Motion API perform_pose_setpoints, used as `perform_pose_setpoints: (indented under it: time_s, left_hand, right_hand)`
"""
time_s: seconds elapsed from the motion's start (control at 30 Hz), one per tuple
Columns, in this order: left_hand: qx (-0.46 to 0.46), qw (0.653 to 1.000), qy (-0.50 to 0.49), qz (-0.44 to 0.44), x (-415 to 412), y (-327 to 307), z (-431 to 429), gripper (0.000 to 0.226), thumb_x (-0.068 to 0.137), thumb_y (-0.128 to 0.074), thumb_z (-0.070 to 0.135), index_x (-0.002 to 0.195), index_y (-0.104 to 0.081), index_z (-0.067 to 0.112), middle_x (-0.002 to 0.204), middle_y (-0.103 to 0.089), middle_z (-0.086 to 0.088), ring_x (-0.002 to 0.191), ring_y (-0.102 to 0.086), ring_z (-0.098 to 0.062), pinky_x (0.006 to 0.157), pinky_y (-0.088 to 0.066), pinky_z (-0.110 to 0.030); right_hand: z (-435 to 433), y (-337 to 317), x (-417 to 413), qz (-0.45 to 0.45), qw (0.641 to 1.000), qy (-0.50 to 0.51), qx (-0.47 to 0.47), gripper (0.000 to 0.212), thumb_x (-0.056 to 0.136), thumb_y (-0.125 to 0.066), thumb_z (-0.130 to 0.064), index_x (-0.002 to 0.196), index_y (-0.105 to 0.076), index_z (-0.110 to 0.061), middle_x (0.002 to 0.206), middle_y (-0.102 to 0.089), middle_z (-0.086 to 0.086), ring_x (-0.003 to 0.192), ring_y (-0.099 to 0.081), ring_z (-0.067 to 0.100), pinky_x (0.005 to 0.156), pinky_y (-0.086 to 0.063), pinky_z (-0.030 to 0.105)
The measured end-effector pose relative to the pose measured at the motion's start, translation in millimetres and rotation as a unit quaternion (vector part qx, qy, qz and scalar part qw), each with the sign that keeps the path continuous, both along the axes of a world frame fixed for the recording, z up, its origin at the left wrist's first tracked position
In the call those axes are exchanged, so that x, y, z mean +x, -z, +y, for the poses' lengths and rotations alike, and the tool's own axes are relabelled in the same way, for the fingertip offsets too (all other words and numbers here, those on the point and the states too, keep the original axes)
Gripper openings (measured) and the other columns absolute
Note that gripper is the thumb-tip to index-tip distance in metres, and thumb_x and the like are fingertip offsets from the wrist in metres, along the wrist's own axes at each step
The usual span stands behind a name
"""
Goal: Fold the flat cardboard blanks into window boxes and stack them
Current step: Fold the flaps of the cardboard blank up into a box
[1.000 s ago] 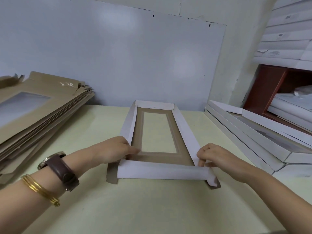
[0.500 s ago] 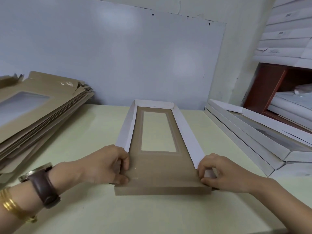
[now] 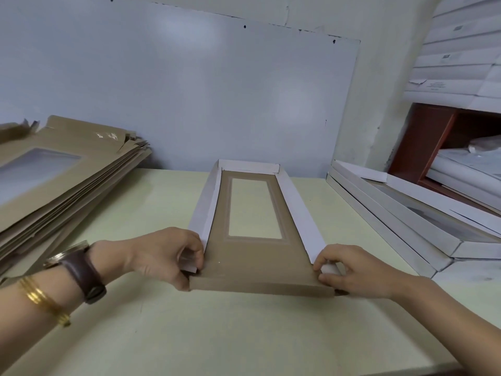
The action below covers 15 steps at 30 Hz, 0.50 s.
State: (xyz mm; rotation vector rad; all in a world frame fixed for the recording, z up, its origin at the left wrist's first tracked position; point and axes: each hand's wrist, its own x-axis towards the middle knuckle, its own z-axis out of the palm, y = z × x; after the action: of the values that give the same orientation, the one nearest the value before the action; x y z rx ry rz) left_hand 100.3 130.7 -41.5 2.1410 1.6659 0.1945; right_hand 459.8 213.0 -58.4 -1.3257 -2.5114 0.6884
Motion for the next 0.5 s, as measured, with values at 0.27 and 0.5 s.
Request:
perform_pose_setpoints:
  time_s: [0.27, 0.5]
  left_hand:
    - [-0.012, 1.000, -0.009, -0.024, -4.5, -0.8, 16.7, 0.035, 0.069, -0.068, 0.004, 0.096, -0.064, 0.026, 0.107, -0.056, 0.006, 0.093, -0.059, -0.010, 0.083, -0.052, -0.026]
    - [-0.021, 0.999, 0.002, -0.041, -11.9, 4.0, 20.2, 0.036, 0.076, -0.062, -0.003, 0.101, -0.065, 0.022, 0.112, -0.059, 0.004, 0.106, -0.058, -0.016, 0.093, -0.049, -0.028]
  right_hand:
    - [15.0, -5.7, -2.7, -0.014, 0.999, 0.032, -0.039, 0.031, 0.084, -0.052, 0.002, 0.101, -0.068, -0.020, 0.115, -0.063, 0.000, 0.096, -0.066, 0.018, 0.084, -0.055, 0.031]
    - [18.8, -10.2, 5.0, -0.097, 0.995, -0.016, -0.023, 0.056, 0.073, -0.057, 0.011, 0.116, -0.064, -0.025, 0.125, -0.058, -0.010, 0.110, -0.059, 0.006, 0.092, -0.051, 0.027]
